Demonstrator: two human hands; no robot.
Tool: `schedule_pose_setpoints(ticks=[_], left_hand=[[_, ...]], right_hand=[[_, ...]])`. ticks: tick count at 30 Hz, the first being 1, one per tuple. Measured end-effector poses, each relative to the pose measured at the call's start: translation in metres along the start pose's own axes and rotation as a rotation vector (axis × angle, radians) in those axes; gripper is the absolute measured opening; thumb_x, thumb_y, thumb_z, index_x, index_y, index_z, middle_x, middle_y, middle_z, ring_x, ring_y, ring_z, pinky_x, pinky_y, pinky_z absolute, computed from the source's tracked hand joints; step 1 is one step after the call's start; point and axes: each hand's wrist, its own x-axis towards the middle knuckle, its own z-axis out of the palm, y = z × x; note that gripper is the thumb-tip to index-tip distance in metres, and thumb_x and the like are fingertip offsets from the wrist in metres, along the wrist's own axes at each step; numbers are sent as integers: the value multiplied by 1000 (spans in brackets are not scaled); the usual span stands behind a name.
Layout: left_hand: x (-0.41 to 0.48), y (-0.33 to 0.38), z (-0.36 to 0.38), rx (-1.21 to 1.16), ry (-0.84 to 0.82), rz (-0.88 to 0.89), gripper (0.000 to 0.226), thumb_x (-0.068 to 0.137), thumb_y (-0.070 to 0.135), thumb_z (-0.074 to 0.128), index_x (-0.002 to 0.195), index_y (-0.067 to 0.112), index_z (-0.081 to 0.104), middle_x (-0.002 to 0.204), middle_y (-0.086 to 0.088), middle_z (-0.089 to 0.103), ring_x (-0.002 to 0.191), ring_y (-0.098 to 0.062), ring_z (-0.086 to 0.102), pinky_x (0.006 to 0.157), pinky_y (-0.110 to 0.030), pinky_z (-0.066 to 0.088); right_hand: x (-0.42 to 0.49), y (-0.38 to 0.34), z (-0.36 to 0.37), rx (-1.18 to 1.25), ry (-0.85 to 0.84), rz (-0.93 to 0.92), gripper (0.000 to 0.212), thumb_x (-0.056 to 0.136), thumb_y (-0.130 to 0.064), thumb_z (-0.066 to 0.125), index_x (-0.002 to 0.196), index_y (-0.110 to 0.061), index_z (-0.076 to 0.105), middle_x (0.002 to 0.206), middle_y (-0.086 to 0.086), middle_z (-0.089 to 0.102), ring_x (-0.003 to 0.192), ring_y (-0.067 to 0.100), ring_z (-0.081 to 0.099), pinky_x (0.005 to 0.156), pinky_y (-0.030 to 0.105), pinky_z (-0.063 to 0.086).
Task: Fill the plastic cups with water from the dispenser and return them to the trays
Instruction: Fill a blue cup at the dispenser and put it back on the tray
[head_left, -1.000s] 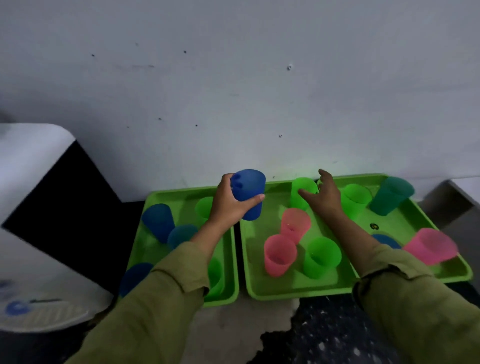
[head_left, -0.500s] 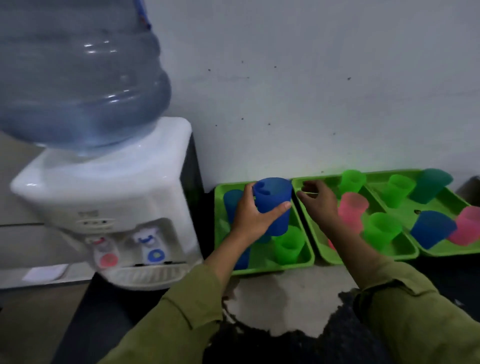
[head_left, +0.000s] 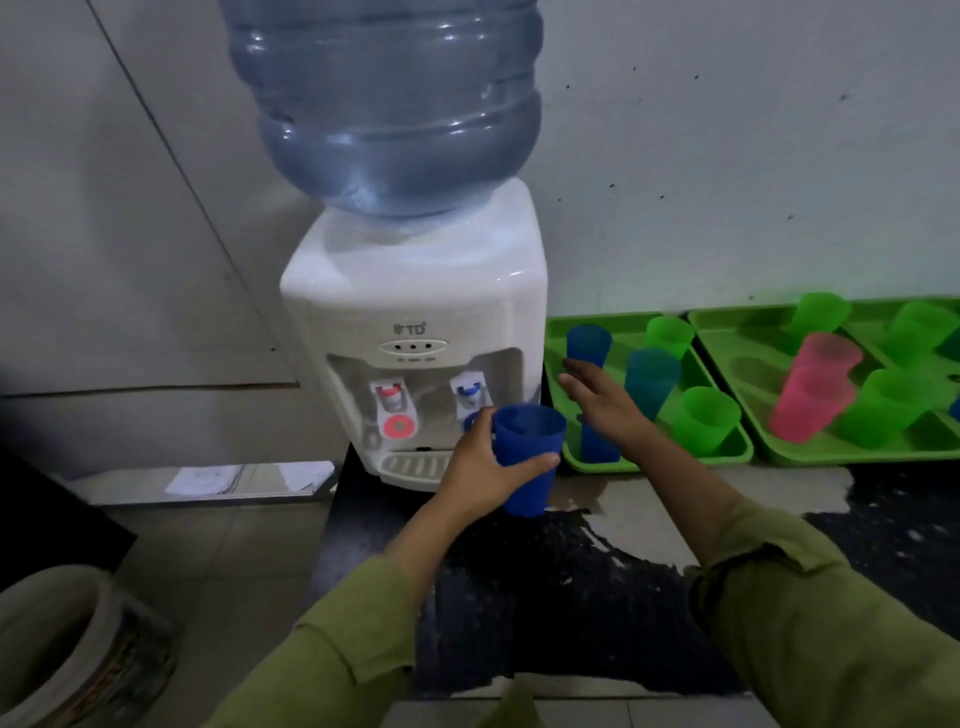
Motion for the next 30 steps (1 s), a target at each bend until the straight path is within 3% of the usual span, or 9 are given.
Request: schedule_pose_setpoints(ticks=[2, 4, 7, 10, 12, 17, 23, 30], left_hand=[[-6, -15, -10, 60, -33, -55, 80, 61, 62, 74, 125, 31, 39, 125, 15, 45, 110, -10, 50, 86, -31, 50], [-9, -28, -19, 75, -42, -94, 69, 62, 60, 75, 117, 35, 40, 119, 14, 47, 98, -5, 51, 74, -21, 47], [-6, -44, -27, 65, 9, -184, 64, 62, 52, 79, 110, 31, 42, 117, 4, 54, 95, -11, 55, 75, -27, 50], [2, -56, -32, 81, 82, -261, 66, 63, 40, 82, 113, 25, 41, 117, 0, 53, 99, -16, 54, 79, -32, 50], [9, -59, -34, 83, 98, -270, 66, 64, 34, 83, 113, 24, 41, 119, -1, 55, 97, -16, 53, 78, -30, 48], [24, -56, -33, 60, 137, -228, 66, 61, 28, 85, 108, 28, 40, 123, -2, 57, 106, -19, 56, 85, -33, 49], [36, -51, -30, 73, 120, -200, 70, 58, 29, 87, 111, 26, 41, 126, -2, 53, 113, -23, 53, 93, -42, 49], [38, -49, -29, 86, 153, -163, 74, 58, 20, 87, 116, 27, 42, 122, 3, 55, 100, -10, 50, 83, -25, 43]], right_hand=[[1, -5, 11, -4, -38, 8, 52, 95, -31, 49, 142, -13, 35, 144, 7, 41, 130, 23, 42, 106, 43, 38], [3, -8, 22, -16, -64, -14, 51, 95, -28, 50, 141, -11, 35, 141, 8, 45, 127, 23, 45, 104, 43, 40], [3, -9, 32, -8, -66, -45, 45, 94, -25, 52, 136, -13, 39, 124, -2, 53, 115, 19, 53, 94, 36, 47], [3, -8, 34, -18, -33, -69, 46, 93, -22, 54, 135, -16, 39, 110, -11, 51, 101, 6, 51, 83, 22, 45], [3, -7, 35, -2, -36, -73, 44, 93, -19, 55, 134, -16, 40, 105, -15, 49, 100, 3, 49, 80, 19, 43], [1, -1, 35, -6, -43, -76, 48, 93, -14, 54, 138, -16, 36, 118, -11, 46, 111, 3, 42, 85, 19, 40], [-5, 10, 39, -68, -10, -54, 51, 94, -13, 52, 141, -10, 33, 134, 3, 49, 118, 12, 46, 92, 22, 41], [-25, 38, 59, -124, 104, 16, 42, 85, -10, 62, 124, -10, 45, 108, 7, 58, 93, 18, 58, 79, 24, 48]])
